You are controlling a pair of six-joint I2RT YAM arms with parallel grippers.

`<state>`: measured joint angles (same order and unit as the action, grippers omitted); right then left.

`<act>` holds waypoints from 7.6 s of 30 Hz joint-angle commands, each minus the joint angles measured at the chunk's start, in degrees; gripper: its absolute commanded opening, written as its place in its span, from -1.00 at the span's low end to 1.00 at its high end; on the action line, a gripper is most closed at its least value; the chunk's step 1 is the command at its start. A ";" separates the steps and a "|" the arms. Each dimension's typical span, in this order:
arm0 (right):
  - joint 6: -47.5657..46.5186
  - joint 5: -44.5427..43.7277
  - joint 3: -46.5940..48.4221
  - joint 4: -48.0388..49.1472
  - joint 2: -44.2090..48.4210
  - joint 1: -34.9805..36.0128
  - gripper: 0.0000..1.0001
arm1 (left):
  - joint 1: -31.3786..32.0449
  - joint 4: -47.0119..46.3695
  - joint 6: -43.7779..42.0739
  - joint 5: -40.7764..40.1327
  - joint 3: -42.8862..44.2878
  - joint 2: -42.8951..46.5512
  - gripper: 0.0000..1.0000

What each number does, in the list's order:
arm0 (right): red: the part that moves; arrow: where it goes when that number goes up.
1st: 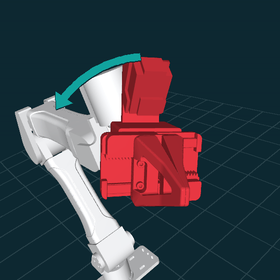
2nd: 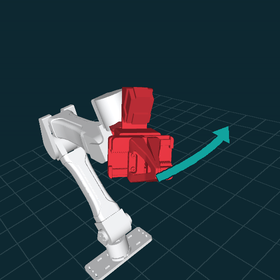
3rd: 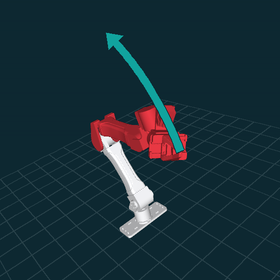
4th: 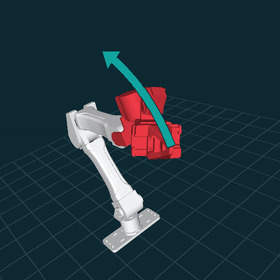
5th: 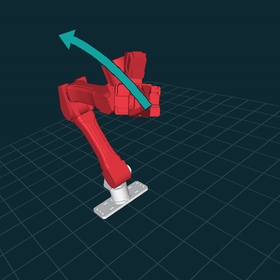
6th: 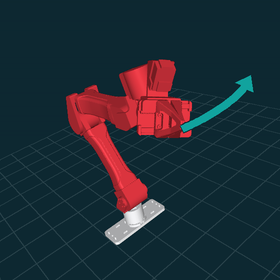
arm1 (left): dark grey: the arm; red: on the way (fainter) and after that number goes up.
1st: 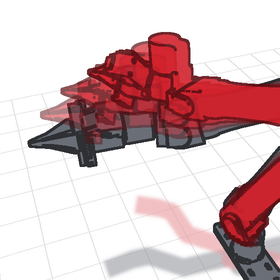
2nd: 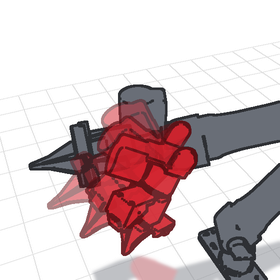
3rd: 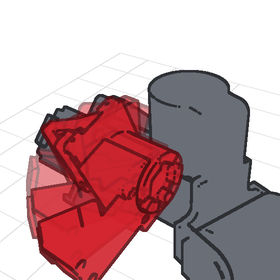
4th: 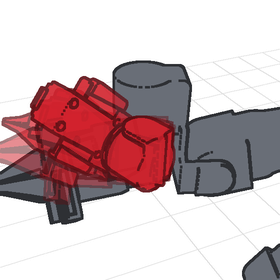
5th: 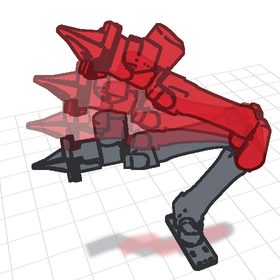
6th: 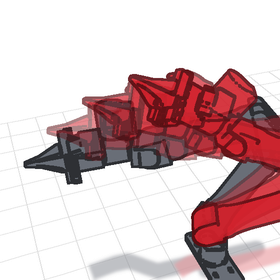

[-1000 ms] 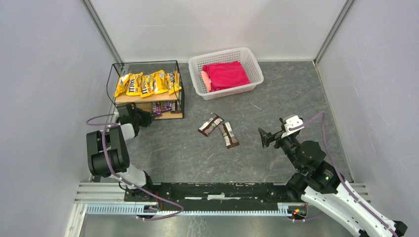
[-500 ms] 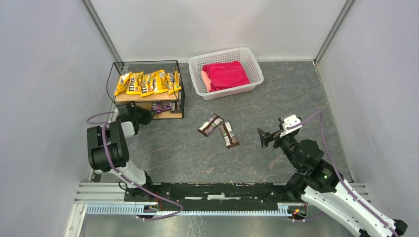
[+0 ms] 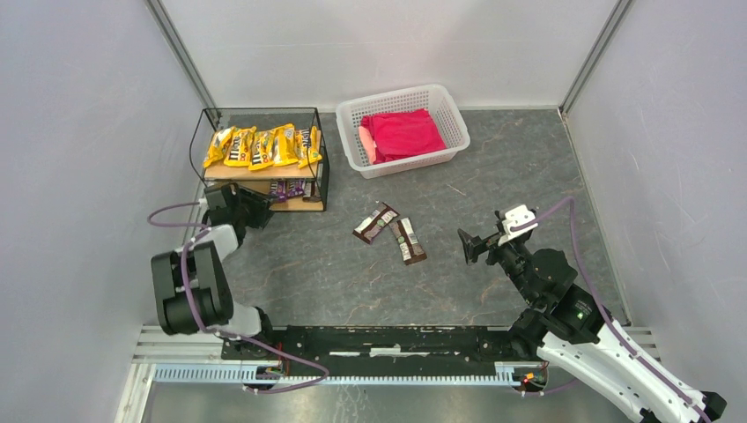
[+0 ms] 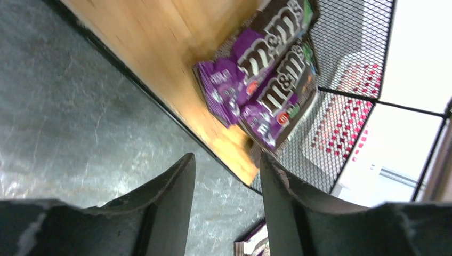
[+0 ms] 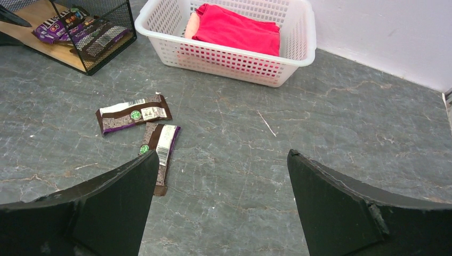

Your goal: Place and organize the candy bags onto the shelf

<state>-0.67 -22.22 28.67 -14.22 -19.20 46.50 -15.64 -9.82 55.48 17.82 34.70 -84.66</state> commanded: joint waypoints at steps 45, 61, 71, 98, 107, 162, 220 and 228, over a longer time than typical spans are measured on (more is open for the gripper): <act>14.66 11.14 18.51 -2.57 -54.11 0.29 0.96 | 56.95 20.94 -18.45 -13.58 3.17 34.14 0.76; 19.15 4.79 31.48 -2.12 -77.98 6.22 0.96 | 56.95 36.23 -24.45 -16.58 5.54 53.07 0.91; 21.09 -1.59 26.22 2.30 -76.58 6.01 0.88 | 56.95 37.30 -24.17 -17.30 5.39 55.58 0.92; 20.06 4.13 12.85 16.97 -72.11 3.99 0.19 | 56.95 37.23 -26.22 -21.88 12.18 45.38 0.93; 16.72 6.45 10.45 18.11 -65.34 3.96 -0.06 | 56.95 34.58 -25.57 -24.55 14.39 41.74 0.93; 37.69 85.14 21.17 37.32 -42.81 0.95 -0.34 | 56.95 41.79 -81.92 27.90 24.14 47.31 0.41; 1.50 26.08 21.14 -8.04 -32.96 -13.93 0.96 | 56.75 17.45 -19.33 -14.20 2.09 30.62 -0.96; 4.22 30.57 16.96 -3.63 -31.09 -13.93 0.96 | 47.05 30.32 -6.33 -25.56 2.48 37.42 -0.96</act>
<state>2.52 6.52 47.22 -22.57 -51.94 32.62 38.37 15.33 37.10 -0.49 36.16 -50.89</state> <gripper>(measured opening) 0.979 0.040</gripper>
